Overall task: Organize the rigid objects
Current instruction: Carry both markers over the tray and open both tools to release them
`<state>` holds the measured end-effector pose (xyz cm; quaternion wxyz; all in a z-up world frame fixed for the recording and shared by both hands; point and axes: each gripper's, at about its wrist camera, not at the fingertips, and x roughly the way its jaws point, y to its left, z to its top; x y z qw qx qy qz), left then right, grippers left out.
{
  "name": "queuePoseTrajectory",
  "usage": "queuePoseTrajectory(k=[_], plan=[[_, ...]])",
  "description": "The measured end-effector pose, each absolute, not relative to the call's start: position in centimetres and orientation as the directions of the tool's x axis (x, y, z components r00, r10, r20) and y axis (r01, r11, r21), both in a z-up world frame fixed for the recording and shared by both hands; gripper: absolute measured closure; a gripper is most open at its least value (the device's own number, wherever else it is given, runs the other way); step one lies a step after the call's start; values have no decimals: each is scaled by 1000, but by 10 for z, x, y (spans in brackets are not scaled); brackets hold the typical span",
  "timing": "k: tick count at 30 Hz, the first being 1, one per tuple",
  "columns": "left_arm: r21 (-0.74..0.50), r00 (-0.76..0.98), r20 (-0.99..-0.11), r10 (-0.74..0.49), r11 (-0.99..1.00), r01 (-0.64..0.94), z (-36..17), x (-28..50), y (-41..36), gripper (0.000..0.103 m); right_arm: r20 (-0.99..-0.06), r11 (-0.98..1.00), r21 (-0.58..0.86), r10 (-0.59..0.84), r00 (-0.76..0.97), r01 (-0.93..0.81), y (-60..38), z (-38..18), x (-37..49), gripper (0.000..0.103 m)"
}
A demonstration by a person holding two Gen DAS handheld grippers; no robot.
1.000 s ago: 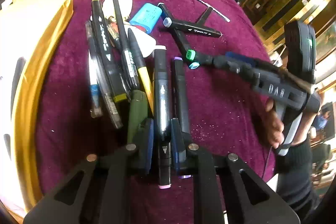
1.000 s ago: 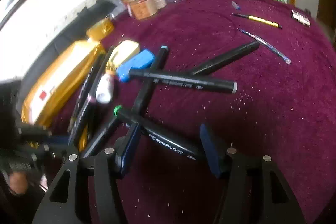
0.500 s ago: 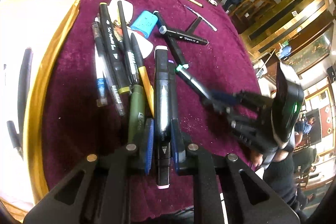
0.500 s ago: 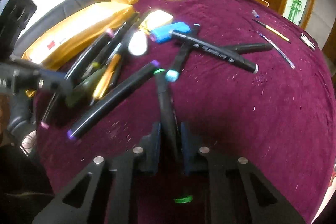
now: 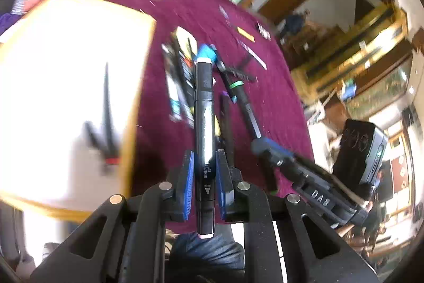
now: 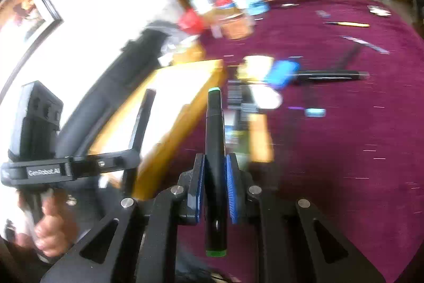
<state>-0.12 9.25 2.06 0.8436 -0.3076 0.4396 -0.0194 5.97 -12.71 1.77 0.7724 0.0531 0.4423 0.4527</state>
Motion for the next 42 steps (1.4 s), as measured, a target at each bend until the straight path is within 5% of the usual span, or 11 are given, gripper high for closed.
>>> queuePoseTrajectory(k=[7, 14, 26, 32, 40, 42], plan=[[-491, 675, -728, -119, 777, -393, 44, -51, 186, 90, -659, 503, 511, 750, 58, -697, -4, 19, 25, 89], [-413, 599, -800, -46, 766, -492, 12, -40, 259, 90, -753, 561, 467, 657, 26, -684, 73, -15, 26, 89], [-137, 397, -913, 89, 852, -506, -36, -8, 261, 90, -806, 615, 346, 581, 110, -709, 93, -31, 13, 85], [-105, 387, -916, 110, 863, -494, -32, 4, 252, 71, -718, 484, 417, 694, 47, -769, 65, -14, 4, 61], [-26, 441, -849, 289, 812, -583, 15, 9, 214, 64, -562, 403, 536, 826, 42, -742, -21, 13, 19, 50], [-30, 492, -815, 305, 826, -563, 29, 16, 187, 47, -552, 411, 542, 832, 58, -733, -34, 14, 28, 50]])
